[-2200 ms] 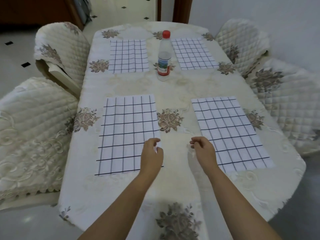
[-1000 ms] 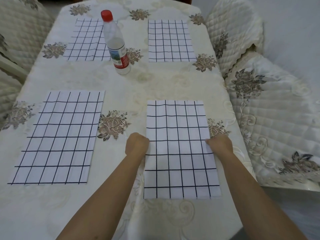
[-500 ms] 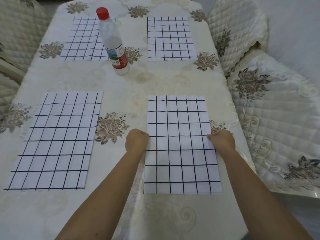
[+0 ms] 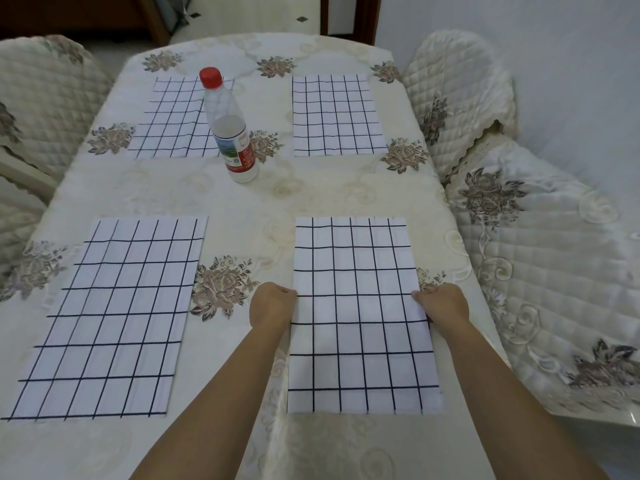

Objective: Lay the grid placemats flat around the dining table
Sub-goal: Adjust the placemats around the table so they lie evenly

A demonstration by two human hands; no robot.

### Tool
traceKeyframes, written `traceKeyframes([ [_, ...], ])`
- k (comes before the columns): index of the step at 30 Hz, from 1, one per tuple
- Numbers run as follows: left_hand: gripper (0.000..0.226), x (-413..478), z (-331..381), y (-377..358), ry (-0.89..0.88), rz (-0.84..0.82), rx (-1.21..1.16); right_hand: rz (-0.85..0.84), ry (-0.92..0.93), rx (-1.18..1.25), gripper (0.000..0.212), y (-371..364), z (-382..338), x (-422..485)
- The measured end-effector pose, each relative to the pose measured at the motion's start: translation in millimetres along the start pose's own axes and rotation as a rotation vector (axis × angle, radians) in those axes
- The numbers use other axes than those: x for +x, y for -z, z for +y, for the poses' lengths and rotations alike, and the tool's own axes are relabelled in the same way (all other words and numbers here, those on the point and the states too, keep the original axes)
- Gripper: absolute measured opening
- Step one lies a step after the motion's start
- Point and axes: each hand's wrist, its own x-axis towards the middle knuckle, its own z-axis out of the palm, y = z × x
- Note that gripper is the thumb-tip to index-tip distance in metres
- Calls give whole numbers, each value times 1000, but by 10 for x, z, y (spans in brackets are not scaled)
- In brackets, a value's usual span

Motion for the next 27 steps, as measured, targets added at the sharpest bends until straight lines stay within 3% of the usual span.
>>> traceKeyframes([
  [27,42,81,48,-47,-3,51,39,58,21,-37,44,-61,-44,80],
])
